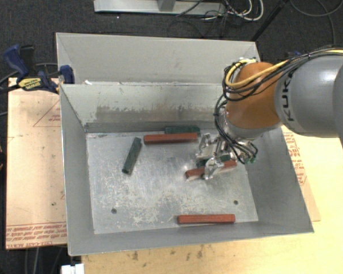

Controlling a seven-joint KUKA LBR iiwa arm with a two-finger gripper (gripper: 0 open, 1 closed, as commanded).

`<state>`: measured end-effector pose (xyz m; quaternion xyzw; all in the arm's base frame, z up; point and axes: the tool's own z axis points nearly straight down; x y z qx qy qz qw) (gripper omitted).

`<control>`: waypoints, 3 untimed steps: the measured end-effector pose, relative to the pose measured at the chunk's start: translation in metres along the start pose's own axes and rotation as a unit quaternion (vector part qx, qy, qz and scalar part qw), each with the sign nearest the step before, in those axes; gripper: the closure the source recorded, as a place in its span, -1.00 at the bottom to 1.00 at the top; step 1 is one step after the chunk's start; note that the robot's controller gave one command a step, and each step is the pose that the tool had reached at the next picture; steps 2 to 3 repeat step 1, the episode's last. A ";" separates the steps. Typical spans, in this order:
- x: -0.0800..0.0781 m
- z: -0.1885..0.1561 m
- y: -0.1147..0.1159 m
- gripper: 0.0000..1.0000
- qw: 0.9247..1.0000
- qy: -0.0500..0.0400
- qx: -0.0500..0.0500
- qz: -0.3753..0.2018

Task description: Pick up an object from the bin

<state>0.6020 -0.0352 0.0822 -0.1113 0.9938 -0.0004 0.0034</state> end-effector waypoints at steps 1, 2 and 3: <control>0.012 -0.199 0.015 1.00 1.000 0.003 -0.001 -0.023; 0.012 -0.199 0.015 1.00 1.000 0.003 -0.001 -0.023; 0.012 -0.199 0.015 1.00 1.000 0.003 -0.001 -0.023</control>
Offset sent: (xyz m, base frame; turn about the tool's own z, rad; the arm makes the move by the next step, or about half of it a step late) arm 0.0000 0.0000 0.0000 0.0000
